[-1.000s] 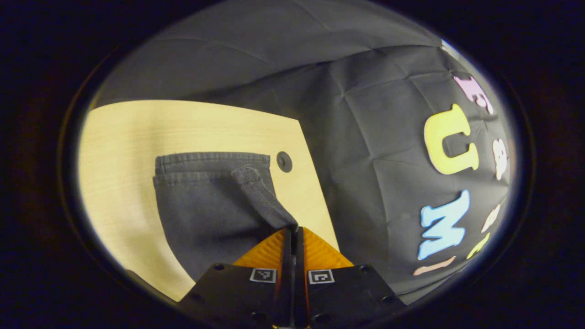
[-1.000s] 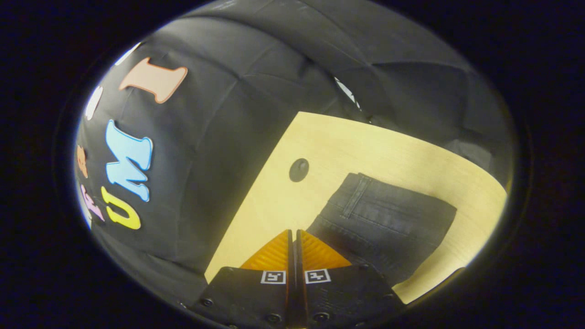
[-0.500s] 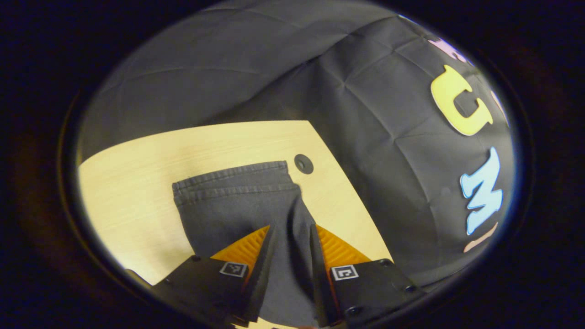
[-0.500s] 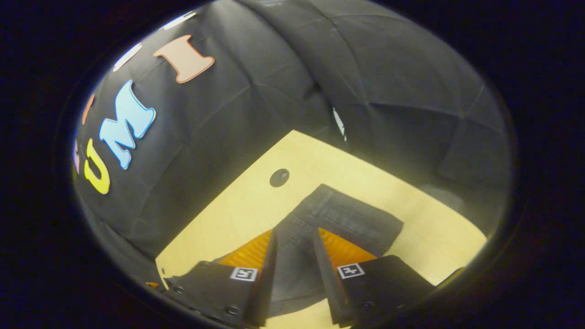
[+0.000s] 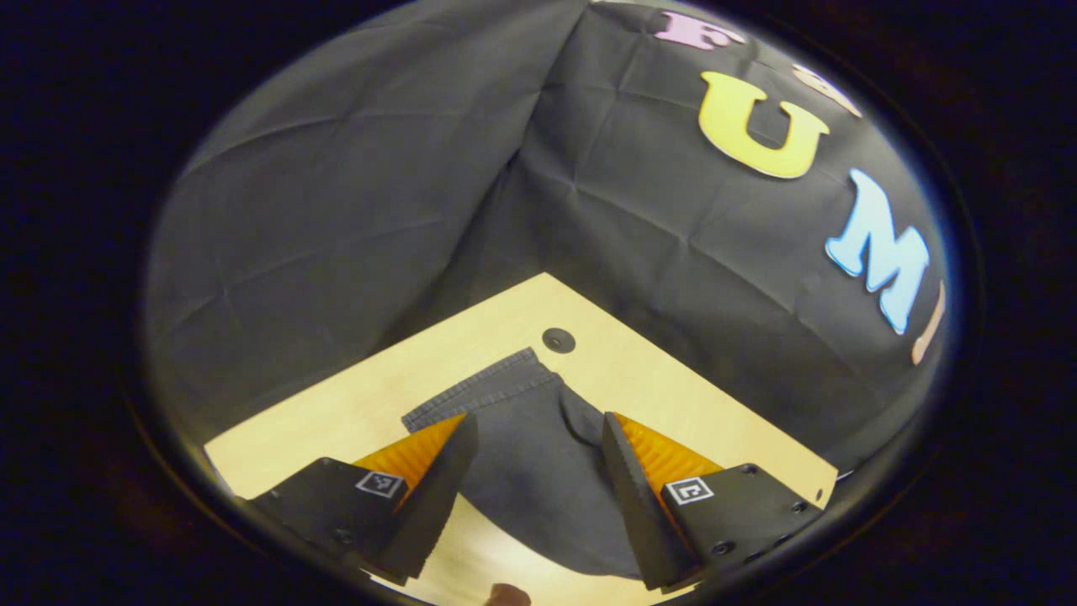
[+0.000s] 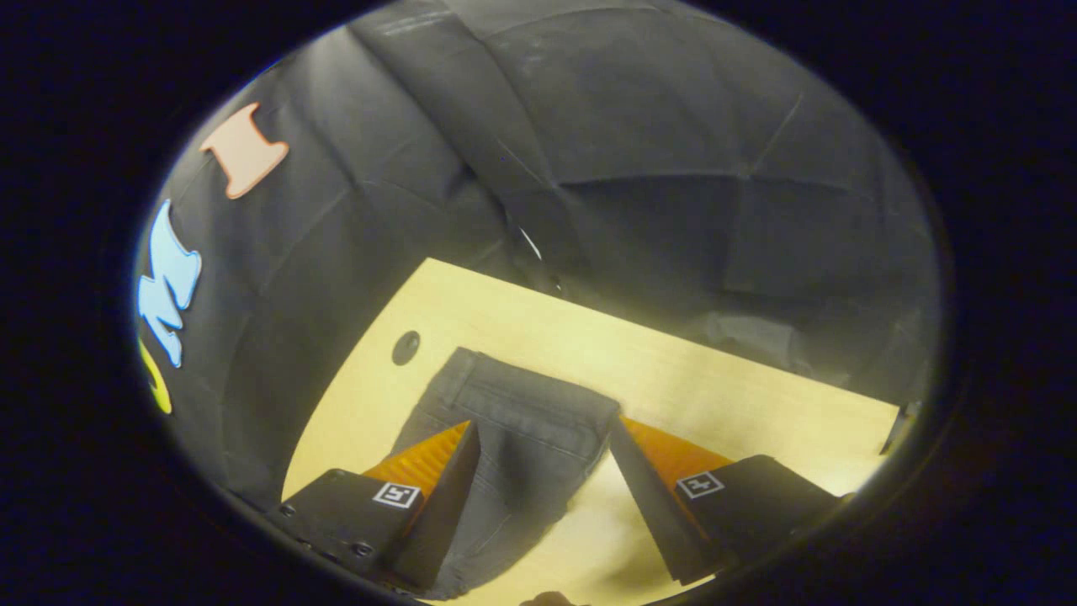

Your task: Grasp the waist and the cuffs of the jeans and fold them to make the two legs overlap; first hold the waist and fold one-third of the jeans toward the cuffs, then hold the cuffs and fold the remaining one-third in the same direction to finish folding.

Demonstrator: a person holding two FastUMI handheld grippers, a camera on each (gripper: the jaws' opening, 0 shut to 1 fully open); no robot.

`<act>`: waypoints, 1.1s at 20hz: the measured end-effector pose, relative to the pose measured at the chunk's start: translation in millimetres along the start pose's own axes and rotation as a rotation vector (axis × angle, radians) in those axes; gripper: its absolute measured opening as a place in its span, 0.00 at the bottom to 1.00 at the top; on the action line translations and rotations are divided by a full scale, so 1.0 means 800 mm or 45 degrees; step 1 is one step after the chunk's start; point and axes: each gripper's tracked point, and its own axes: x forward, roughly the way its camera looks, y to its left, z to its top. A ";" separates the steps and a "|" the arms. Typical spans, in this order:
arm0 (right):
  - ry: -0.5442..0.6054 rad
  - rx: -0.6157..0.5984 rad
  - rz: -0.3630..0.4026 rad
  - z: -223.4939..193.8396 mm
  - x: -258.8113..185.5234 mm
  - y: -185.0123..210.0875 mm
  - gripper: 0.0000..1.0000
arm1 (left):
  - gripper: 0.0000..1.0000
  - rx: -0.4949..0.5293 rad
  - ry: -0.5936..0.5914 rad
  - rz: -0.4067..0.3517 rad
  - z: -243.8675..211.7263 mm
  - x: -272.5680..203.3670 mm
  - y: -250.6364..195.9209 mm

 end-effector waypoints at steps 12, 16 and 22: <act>-0.035 -0.123 0.007 0.016 -0.004 0.016 0.27 | 0.97 0.047 -0.053 -0.100 -0.027 -0.094 -0.027; -0.282 -0.238 0.108 0.044 -0.079 0.055 0.15 | 0.97 0.111 -0.067 -0.148 -0.021 -0.081 -0.034; -0.637 -0.539 0.286 0.027 -0.255 0.154 0.15 | 0.97 0.082 -0.011 -0.270 -0.025 -0.064 -0.036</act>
